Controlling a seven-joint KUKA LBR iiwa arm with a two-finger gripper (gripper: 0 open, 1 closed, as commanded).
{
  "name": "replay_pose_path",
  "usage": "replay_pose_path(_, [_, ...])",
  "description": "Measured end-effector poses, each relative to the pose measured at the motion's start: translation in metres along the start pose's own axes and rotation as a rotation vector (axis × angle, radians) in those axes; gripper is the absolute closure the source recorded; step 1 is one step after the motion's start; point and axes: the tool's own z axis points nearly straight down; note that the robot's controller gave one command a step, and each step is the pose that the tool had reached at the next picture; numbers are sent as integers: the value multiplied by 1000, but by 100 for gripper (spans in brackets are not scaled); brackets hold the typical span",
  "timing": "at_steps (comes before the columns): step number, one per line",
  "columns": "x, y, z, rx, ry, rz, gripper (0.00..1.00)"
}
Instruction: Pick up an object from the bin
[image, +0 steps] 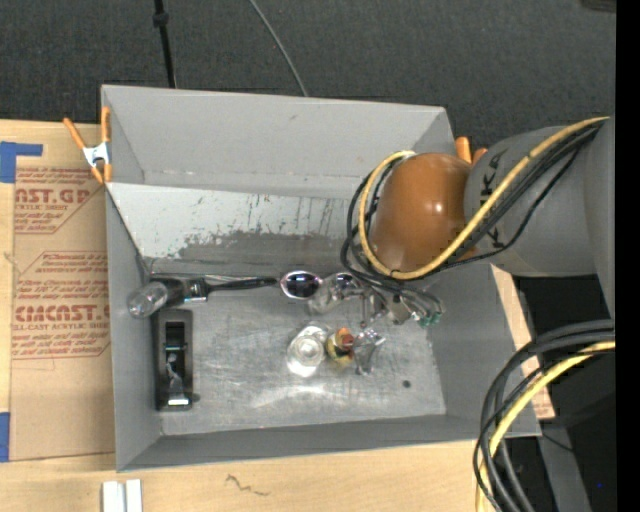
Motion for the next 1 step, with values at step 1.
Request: replay_pose_path(1, [1, 12, 16, 2, -1, -107, 0])
